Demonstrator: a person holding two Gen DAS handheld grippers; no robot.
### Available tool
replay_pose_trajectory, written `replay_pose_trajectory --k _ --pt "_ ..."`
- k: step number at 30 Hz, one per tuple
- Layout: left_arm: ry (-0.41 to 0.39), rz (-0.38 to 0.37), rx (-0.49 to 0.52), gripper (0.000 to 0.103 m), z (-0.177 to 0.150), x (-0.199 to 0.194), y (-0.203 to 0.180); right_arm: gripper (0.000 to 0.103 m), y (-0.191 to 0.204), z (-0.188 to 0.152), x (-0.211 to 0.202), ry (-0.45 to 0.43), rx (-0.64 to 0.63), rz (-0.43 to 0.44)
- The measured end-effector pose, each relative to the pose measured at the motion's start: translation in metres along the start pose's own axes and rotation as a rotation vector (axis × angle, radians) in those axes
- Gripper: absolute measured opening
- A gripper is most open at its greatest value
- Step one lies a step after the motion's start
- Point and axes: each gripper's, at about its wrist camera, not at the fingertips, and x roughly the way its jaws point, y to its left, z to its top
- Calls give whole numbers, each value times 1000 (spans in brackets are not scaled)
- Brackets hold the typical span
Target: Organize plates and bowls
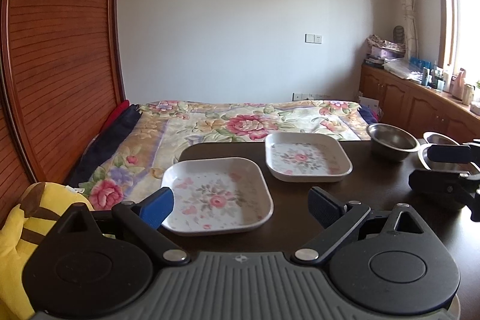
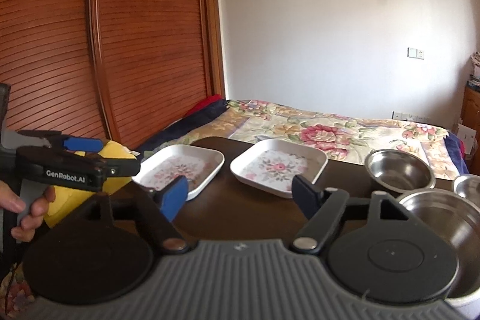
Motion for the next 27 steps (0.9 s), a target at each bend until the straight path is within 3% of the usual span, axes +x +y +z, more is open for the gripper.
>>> replay_pose_trajectory --k 19,27 --pt "71 -4 -12 101 14 66 60 83 29 16 89 172 -35 89" --pt "128 -27 -13 89 14 97 84 57 33 18 127 265 -16 111"
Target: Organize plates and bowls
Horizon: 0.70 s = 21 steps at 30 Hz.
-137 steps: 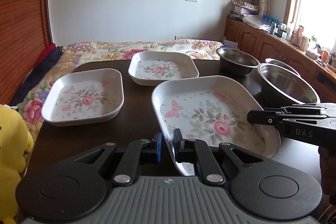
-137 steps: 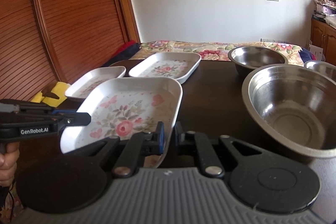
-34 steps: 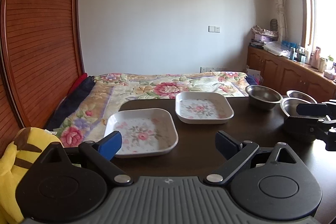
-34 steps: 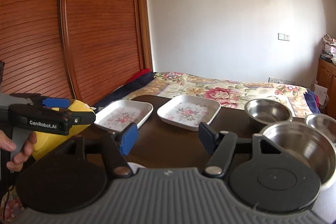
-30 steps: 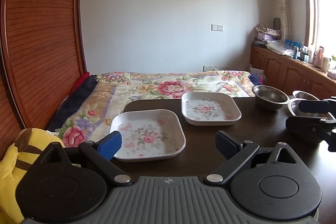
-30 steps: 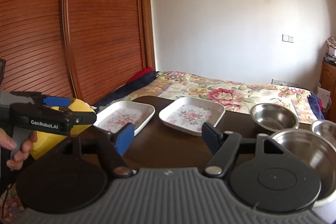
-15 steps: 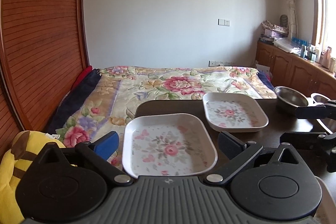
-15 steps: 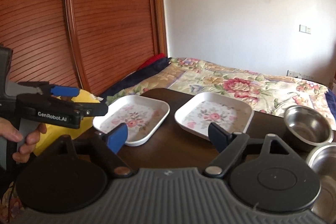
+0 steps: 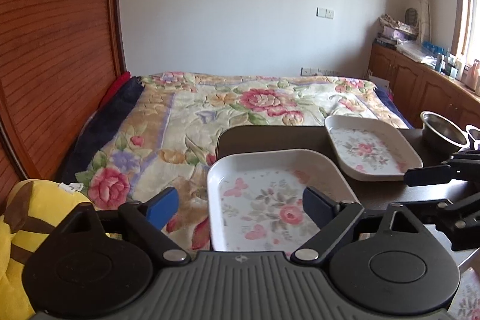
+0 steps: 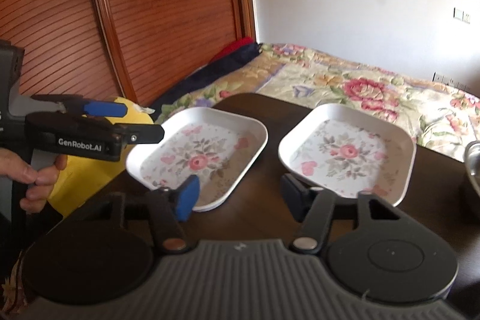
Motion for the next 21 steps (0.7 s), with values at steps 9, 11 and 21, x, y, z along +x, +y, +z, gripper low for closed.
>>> replay_pose_trajectory --k 9,11,21 --pt "55 -18 -5 65 -4 28 16 40 -5 4 32 71 36 14" --pt "63 -20 -18 58 -6 31 19 38 -6 5 38 83 38 18" --pt "90 -30 -60 41 -14 43 32 28 -5 8 55 114 35 29"
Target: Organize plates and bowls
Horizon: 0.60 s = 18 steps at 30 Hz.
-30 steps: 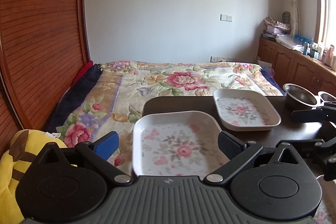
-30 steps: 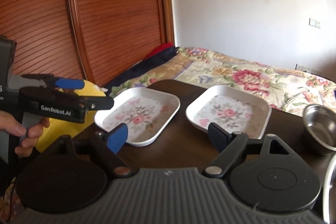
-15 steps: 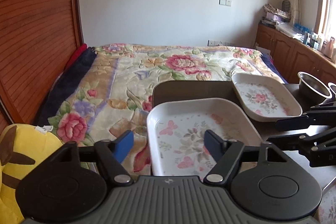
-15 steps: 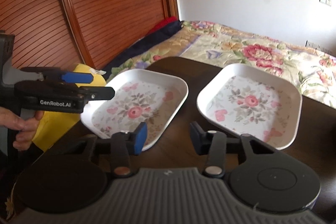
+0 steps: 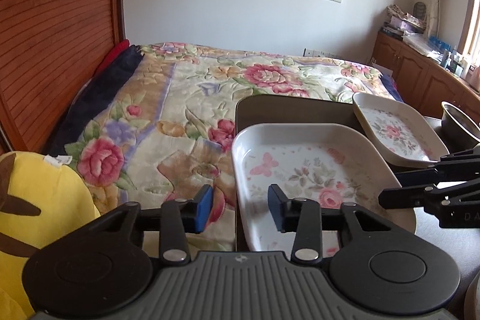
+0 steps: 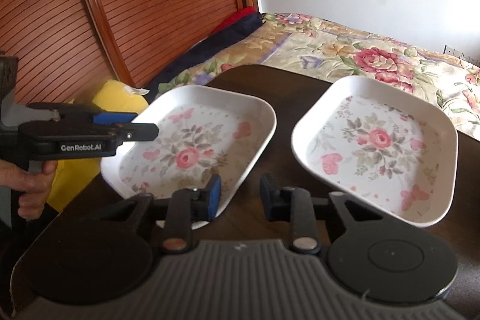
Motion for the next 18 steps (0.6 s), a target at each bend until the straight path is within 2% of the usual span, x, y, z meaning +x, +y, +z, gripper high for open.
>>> replay_pose_trajectory --k 3,8,18 --pt "-5 -13 -14 37 0 0 1 25 1 1 2 1 -4 1" --pt "-3 -37 -21 21 0 0 0 19 1 2 5 -2 -7 7" --pt "4 -11 -54 20 -2 -9 -4 17 3 0 2 -10 3 10"
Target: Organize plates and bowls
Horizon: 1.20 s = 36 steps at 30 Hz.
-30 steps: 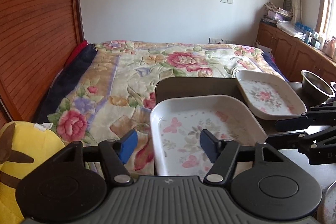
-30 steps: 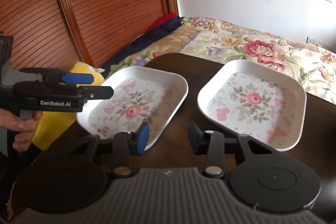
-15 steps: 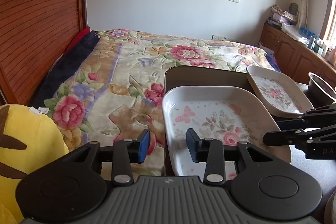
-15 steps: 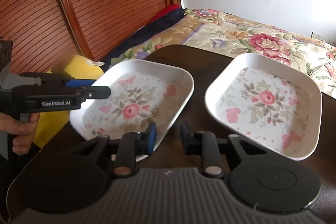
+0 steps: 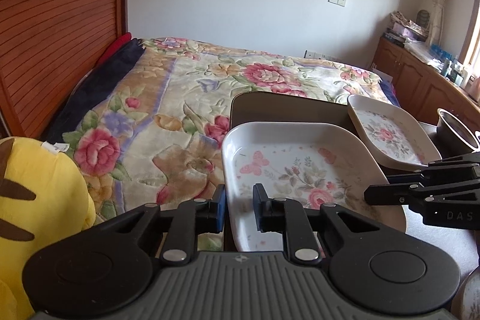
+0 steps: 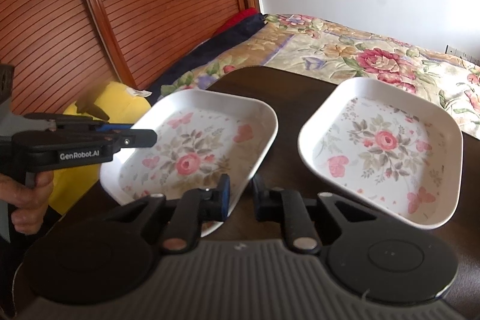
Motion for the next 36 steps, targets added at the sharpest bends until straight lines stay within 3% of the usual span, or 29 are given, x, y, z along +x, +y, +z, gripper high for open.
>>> replay_pose_trajectory --k 18,36 --pt "-43 -14 20 20 0 -34 -23 13 -11 -4 -30 -56 33 1" --pt "-79 -37 75 20 -14 -73 -80 13 -28 -29 -94 -134 50 -22"
